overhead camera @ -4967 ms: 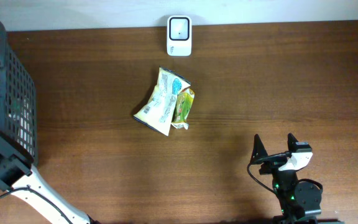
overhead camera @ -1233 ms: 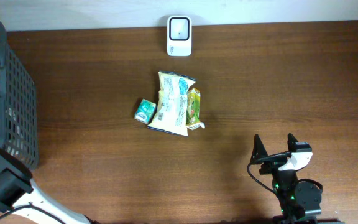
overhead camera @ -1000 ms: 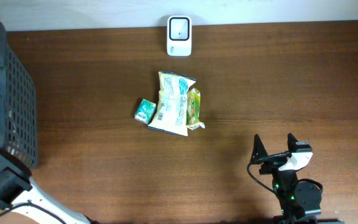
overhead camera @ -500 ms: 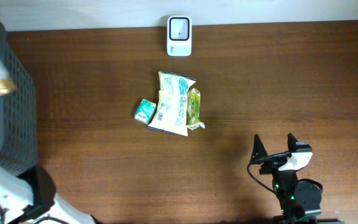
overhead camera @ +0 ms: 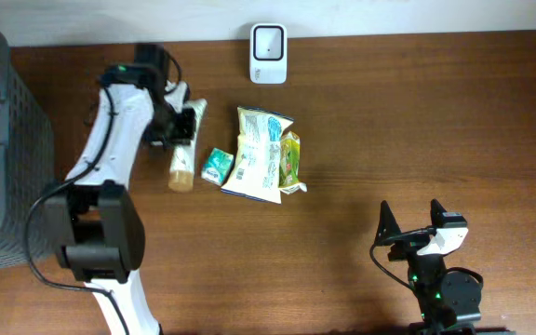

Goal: Scan the item barcode
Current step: 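Place the Pantene tube upright-left of the green box, then reach the right gripper to the green tea pouch and grasp it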

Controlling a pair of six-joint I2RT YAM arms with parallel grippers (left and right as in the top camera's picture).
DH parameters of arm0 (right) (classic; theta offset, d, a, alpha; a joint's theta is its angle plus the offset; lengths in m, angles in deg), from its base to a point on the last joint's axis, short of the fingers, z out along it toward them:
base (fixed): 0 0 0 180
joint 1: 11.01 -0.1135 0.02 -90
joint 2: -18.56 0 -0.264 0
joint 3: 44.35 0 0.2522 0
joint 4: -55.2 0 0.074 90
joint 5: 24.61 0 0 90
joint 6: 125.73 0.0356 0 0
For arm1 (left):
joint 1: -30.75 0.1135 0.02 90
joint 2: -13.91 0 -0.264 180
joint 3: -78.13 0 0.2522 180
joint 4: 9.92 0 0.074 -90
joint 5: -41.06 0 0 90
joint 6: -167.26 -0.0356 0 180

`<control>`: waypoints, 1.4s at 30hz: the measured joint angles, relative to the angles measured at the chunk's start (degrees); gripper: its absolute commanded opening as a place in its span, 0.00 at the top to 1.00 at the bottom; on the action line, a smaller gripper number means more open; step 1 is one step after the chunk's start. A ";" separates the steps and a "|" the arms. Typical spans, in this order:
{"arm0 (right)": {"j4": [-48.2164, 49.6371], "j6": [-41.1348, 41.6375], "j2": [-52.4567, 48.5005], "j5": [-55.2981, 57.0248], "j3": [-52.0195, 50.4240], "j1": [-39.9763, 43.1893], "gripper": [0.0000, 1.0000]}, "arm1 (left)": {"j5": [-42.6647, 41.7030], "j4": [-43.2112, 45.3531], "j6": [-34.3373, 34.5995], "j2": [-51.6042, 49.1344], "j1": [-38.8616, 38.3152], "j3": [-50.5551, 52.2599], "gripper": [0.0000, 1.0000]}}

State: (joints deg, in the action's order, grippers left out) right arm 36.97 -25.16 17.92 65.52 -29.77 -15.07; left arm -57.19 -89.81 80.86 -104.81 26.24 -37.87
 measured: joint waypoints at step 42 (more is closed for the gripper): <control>-3.69 -4.50 -2.12 -8.26 2.95 0.00 0.01 | 14.03 0.92 -6.03 16.04 17.94 -10.05 0.01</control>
State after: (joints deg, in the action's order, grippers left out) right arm 33.28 -29.66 15.80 57.25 -26.82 -15.07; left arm -43.16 -88.89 74.82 -88.76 44.19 -47.92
